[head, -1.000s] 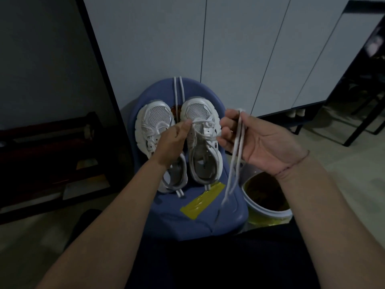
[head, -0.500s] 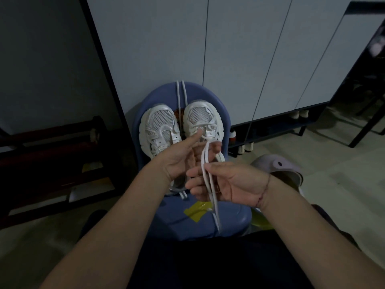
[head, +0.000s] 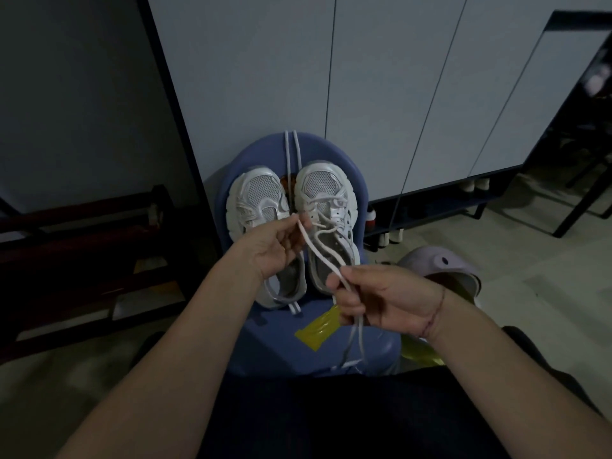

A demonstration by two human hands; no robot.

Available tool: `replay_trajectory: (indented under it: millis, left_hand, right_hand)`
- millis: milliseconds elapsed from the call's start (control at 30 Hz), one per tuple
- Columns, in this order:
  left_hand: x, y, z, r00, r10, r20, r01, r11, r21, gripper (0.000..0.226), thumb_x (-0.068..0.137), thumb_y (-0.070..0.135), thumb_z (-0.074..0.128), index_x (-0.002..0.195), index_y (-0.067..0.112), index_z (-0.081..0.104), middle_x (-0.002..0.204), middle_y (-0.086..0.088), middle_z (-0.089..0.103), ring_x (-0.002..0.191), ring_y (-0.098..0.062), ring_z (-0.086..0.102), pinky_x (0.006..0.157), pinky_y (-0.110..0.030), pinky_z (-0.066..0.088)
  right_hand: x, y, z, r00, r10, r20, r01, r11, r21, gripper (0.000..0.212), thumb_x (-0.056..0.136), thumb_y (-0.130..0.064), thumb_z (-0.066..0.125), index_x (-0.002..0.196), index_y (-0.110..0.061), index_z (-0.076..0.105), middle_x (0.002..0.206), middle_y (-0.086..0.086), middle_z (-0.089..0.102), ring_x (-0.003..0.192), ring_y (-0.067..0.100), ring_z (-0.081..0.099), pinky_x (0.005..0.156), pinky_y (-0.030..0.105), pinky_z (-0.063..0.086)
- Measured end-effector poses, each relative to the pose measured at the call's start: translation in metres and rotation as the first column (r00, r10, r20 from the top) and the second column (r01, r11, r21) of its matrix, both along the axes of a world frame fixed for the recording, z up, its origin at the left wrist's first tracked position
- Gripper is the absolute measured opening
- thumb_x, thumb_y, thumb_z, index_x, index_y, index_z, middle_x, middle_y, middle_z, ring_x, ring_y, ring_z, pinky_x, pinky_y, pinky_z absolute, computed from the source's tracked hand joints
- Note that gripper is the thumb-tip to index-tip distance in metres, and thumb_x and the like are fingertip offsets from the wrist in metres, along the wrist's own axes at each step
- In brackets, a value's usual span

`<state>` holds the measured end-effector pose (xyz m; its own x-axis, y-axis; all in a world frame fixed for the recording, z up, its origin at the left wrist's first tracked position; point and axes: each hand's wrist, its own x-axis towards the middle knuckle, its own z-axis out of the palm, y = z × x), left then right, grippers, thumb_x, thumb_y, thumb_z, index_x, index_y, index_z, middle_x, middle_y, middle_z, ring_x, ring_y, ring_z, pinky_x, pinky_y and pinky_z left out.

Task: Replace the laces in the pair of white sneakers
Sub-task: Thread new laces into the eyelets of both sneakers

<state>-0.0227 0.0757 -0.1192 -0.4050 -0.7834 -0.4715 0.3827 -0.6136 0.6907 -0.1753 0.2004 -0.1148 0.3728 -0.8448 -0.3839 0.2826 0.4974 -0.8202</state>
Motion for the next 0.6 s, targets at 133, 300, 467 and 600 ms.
replay_trajectory:
  millis: [133, 300, 467, 600]
  left_hand:
    - [-0.005, 0.007, -0.003, 0.982, -0.150, 0.110, 0.151, 0.989, 0.005, 0.018, 0.097, 0.013, 0.054, 0.085, 0.006, 0.066, 0.063, 0.001, 0.071, 0.052, -0.004, 0.066, 0.052, -0.016, 0.053]
    - [-0.010, 0.020, 0.009, 0.966, -0.247, 0.076, 0.248, 0.969, 0.001, 0.032, 0.099, 0.031, 0.051, 0.090, 0.003, 0.065, 0.073, -0.008, 0.074, 0.060, -0.016, 0.070, 0.056, -0.024, 0.058]
    - [-0.014, 0.038, 0.019, 0.887, -0.454, 0.090, 0.460, 0.885, -0.075, 0.064, 0.099, 0.055, 0.036, 0.074, 0.010, 0.074, 0.076, -0.005, 0.070, 0.074, -0.017, 0.065, 0.071, -0.032, 0.053]
    - [-0.022, 0.042, 0.022, 0.912, -0.407, 0.043, 0.409, 0.907, -0.096, 0.069, 0.100, 0.056, 0.030, 0.112, 0.001, 0.068, 0.090, -0.006, 0.064, 0.082, -0.018, 0.060, 0.076, -0.030, 0.048]
  right_hand:
    - [-0.002, 0.000, 0.007, 0.967, 0.001, 0.257, 0.033, 0.991, -0.130, 0.030, 0.096, -0.025, 0.036, 0.086, -0.010, 0.060, 0.058, -0.002, 0.040, 0.049, 0.008, 0.034, 0.058, 0.025, 0.047]
    - [-0.006, 0.001, 0.019, 0.924, 0.011, 0.383, 0.072, 0.977, -0.201, 0.035, 0.098, -0.026, 0.030, 0.086, -0.010, 0.059, 0.057, -0.003, 0.042, 0.047, 0.005, 0.036, 0.047, 0.019, 0.040]
    - [0.000, 0.009, 0.033, 0.894, 0.051, 0.446, 0.025, 0.986, -0.164, 0.027, 0.098, -0.027, 0.033, 0.089, -0.012, 0.052, 0.055, -0.005, 0.042, 0.044, 0.003, 0.036, 0.038, 0.013, 0.031]
    - [0.010, 0.023, 0.045, 0.877, 0.018, 0.480, 0.044, 0.992, -0.118, 0.023, 0.096, -0.026, 0.038, 0.090, -0.011, 0.053, 0.052, -0.006, 0.040, 0.040, 0.002, 0.035, 0.034, 0.012, 0.028]
